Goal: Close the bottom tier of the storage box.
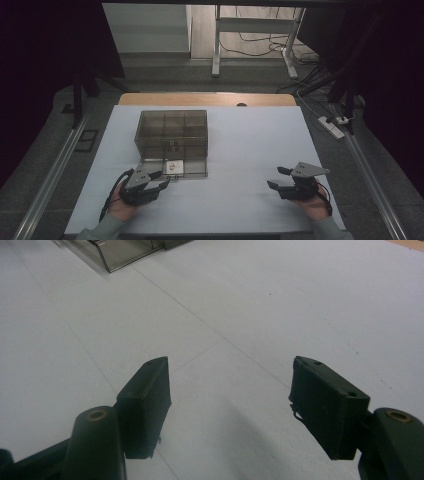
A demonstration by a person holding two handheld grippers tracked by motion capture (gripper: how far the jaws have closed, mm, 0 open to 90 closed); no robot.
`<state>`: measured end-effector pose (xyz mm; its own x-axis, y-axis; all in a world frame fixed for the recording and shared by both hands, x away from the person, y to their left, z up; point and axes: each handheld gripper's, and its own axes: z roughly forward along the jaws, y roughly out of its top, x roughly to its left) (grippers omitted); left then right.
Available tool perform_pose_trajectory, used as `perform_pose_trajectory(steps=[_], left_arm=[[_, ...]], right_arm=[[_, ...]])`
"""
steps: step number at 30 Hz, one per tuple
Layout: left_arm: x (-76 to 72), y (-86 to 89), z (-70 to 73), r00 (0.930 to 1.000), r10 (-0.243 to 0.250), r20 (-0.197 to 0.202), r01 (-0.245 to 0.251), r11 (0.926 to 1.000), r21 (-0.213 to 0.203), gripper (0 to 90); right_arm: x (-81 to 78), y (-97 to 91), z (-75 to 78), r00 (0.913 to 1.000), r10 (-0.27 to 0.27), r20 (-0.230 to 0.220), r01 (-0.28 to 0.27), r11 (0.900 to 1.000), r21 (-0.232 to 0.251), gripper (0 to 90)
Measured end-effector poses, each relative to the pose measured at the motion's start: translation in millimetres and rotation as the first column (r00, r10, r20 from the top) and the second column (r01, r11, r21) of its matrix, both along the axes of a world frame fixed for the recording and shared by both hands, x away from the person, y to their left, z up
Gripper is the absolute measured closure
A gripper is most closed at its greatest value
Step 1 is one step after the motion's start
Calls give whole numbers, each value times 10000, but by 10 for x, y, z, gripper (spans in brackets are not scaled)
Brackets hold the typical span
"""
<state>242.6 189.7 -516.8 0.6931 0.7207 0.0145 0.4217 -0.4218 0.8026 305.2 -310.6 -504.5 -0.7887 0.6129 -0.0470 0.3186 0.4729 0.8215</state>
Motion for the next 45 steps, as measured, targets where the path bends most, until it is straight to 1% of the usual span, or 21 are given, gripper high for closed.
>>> perform_pose_trajectory(steps=[5,7,10,12,14,18,20,22,29,31,34,40,42,45], left_arm=[[15,-7,-24,9995,-67,-322,75,9996,262,887],[28,-6,-37,9989,-57,-460,78,9990,448,890],[49,1,-66,9983,110,-572,-74,9980,635,890],[59,3,-79,9981,217,-572,-175,9972,725,890],[70,-3,-94,9978,308,-594,-253,9955,909,890],[76,-23,-116,9974,191,-692,-121,9949,1005,889],[80,-49,-136,9973,171,-710,-82,9923,1236,889],[87,-58,-145,9974,172,-701,-76,9907,1355,889],[145,-65,-187,9963,291,-806,-163,9877,1556,889],[152,-72,-192,9965,304,-779,-180,9877,1553,889],[164,-81,-199,9971,342,-686,-220,9851,1707,889],[207,-67,-201,9970,442,-635,-331,9855,1663,889],[214,-68,-201,9973,375,-631,-267,9861,1637,889],[217,-88,-198,9980,303,-560,-203,9852,1703,889]], right_arm=[[-1,5,-5,10000,5,-1,-5,10000,-9,319],[0,10,-7,10000,14,9,-14,10000,-26,319],[2,12,-10,10000,15,-17,-15,10000,-57,319],[3,13,-12,10000,16,-13,-16,10000,-62,319],[4,14,-13,10000,18,-17,-18,10000,-74,319],[3,16,-14,10000,10,8,-10,10000,-85,319],[5,18,-14,10000,-4,7,4,10000,-97,319],[5,17,-18,10000,-9,-4,9,9999,-156,318],[1,18,-17,10000,0,-7,0,9999,-147,317],[4,22,-23,10000,4,-31,-4,9999,-160,316],[3,27,-25,10000,-5,-27,5,9998,-174,315],[11,26,-31,10000,-21,-57,20,9997,-223,310],[11,31,-33,10000,-11,-55,9,9997,-253,310],[11,32,-34,10000,-5,-62,3,9997,-262,310]])
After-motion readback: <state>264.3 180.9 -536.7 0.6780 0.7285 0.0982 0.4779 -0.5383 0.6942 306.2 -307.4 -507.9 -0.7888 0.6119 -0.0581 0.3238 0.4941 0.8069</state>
